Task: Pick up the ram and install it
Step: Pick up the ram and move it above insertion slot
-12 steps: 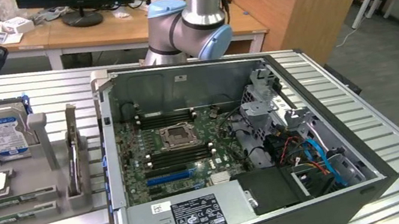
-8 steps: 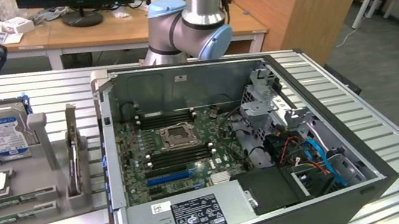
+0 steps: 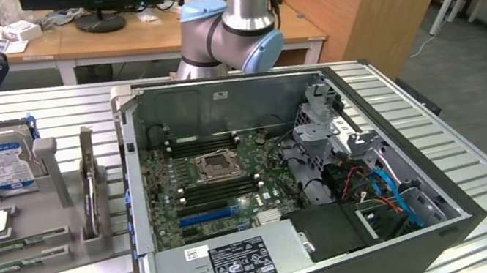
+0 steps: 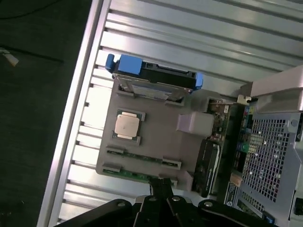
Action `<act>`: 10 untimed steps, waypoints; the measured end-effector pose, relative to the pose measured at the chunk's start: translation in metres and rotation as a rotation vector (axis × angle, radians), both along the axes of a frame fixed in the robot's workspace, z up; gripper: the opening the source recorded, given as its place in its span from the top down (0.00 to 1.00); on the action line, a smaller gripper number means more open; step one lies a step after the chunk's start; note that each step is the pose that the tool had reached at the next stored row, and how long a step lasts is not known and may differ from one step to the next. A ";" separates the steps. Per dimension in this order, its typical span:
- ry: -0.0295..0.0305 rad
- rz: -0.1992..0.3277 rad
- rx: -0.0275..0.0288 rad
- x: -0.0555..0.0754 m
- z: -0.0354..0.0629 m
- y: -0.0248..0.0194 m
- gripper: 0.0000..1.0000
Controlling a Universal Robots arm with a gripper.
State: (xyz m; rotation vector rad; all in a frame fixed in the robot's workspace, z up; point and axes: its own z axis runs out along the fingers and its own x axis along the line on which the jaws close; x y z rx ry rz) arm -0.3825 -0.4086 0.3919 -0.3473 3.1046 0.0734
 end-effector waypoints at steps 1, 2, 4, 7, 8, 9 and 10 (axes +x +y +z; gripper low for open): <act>0.0000 0.018 0.0000 0.000 0.0000 0.0000 0.89; 0.0000 0.036 0.0000 0.000 -0.0001 0.0000 0.89; 0.0000 0.072 0.0000 0.000 -0.0002 0.0000 0.89; 0.0000 0.140 -0.0004 0.000 -0.0005 0.0000 0.89; 0.0000 0.158 -0.0005 0.000 -0.0005 0.0000 0.89; 0.0000 0.176 -0.0006 0.000 -0.0006 0.0000 0.89; 0.0000 0.218 -0.0009 0.000 -0.0007 0.0000 0.89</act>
